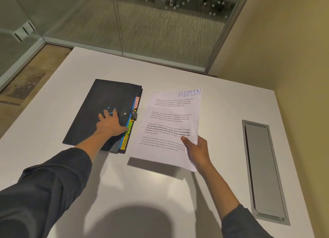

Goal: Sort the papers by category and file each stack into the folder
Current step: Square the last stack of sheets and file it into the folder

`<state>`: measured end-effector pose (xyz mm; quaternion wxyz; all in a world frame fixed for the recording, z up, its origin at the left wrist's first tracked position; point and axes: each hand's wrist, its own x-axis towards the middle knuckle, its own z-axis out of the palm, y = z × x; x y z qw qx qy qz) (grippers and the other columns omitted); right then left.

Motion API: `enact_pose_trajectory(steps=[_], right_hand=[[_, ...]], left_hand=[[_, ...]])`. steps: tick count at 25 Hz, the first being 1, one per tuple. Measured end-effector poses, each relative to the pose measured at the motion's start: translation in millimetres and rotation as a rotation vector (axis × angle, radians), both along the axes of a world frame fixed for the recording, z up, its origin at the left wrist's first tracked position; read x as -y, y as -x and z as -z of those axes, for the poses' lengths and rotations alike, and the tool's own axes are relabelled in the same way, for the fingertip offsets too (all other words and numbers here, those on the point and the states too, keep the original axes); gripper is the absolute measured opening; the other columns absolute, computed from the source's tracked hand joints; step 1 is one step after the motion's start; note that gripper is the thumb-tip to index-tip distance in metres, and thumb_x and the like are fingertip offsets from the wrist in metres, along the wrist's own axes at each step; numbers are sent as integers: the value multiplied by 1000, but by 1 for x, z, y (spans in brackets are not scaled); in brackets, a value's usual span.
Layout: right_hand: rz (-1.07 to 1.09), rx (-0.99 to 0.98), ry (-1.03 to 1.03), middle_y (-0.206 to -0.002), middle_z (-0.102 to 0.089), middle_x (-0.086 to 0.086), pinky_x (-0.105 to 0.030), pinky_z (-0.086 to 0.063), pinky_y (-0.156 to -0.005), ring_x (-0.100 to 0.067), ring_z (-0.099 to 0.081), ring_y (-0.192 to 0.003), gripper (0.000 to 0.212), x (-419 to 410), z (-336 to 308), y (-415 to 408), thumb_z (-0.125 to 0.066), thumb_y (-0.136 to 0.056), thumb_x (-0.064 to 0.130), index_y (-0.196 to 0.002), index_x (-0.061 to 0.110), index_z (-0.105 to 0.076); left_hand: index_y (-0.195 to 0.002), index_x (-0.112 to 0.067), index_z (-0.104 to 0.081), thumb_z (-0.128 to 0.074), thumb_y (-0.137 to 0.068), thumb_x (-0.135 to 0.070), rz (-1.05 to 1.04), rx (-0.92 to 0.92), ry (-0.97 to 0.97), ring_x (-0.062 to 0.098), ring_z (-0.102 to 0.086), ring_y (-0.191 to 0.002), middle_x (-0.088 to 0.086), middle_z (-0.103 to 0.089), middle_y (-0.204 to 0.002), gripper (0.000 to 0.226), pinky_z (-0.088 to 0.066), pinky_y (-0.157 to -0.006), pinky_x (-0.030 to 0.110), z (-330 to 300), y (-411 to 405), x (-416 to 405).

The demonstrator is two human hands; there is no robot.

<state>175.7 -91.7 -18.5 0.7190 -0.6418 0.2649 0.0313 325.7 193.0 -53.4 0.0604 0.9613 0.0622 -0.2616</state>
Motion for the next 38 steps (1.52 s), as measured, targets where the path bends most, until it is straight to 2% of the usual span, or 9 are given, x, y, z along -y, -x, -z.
enact_pose_trajectory(steps=[5, 8, 10, 13, 21, 26, 30, 34, 38], right_hand=[[-42, -4, 6, -105, -76, -2, -33, -55, -86, -20, -72, -98, 18, -4, -5, -2, -63, -93, 6, -108, 13, -70], [-72, -9, 75, -104, -76, 2, -24, -56, -78, -15, -73, -94, 19, -5, -11, -1, -63, -93, 10, -111, 13, -70], [-100, -2, 83, -104, -76, 3, -22, -57, -77, -13, -73, -93, 19, -5, -16, 1, -63, -94, 11, -111, 13, -70], [-149, 8, 93, -106, -75, 2, -29, -57, -84, -15, -73, -95, 21, -5, -22, 2, -62, -94, 11, -113, 12, -70], [-225, -144, 315, -97, -76, -3, -48, -56, -90, -26, -72, -92, 18, 13, -16, 5, -67, -83, 19, -99, 13, -74], [-165, -175, 424, -100, -73, -8, -38, -56, -82, -30, -69, -93, 18, 26, -15, 19, -66, -87, 16, -103, 8, -71], [-141, -187, 484, -106, -71, -11, -28, -46, -72, -30, -66, -92, 24, 27, -14, 33, -62, -91, 15, -112, 6, -68], [-125, -161, 459, -113, -70, -9, -31, -55, -72, -24, -65, -89, 24, 19, -9, 48, -59, -95, 17, -117, 10, -66], [-150, -154, 533, -127, -64, -6, -34, -59, -75, -26, -67, -98, 34, 4, 3, 61, -56, -97, 24, -129, 15, -59]], left_hand=[[-151, -15, -15, -53, -92, -50, 3, -9, 53, 42, -22, -142, 19, -13, -158, 79, -32, -108, 55, -10, 2, -4], [-139, -10, -33, -39, -97, -36, 99, 163, 38, 40, -51, -117, 20, -47, -137, 50, -46, -92, 50, -24, 8, -2], [-132, -6, -40, -36, -98, -28, 171, 297, 25, 41, -58, -102, 20, -58, -122, 41, -49, -83, 47, -34, 16, 0], [-141, -7, -36, -36, -100, -25, 279, 372, 0, 38, -62, -95, 18, -62, -115, 45, -51, -77, 43, -47, 33, 7], [-146, -17, -30, -41, -97, -21, 469, 335, 89, 30, -65, -83, 11, -66, -105, 51, -52, -67, 38, -56, 85, 41], [-142, -15, -30, -41, -98, -20, 595, 315, 77, 28, -64, -83, 11, -64, -106, 46, -47, -63, 35, -68, 117, 74], [-143, -14, -31, -40, -99, -23, 609, 323, 94, 28, -65, -92, 10, -64, -113, 46, -51, -73, 36, -74, 141, 100], [-150, -13, -21, -40, -100, -23, 631, 304, 103, 24, -64, -97, 9, -62, -116, 54, -50, -75, 31, -67, 167, 129], [-152, -16, -16, -47, -99, -26, 607, 278, 151, 19, -65, -94, 6, -62, -117, 61, -55, -79, 30, -53, 184, 155]])
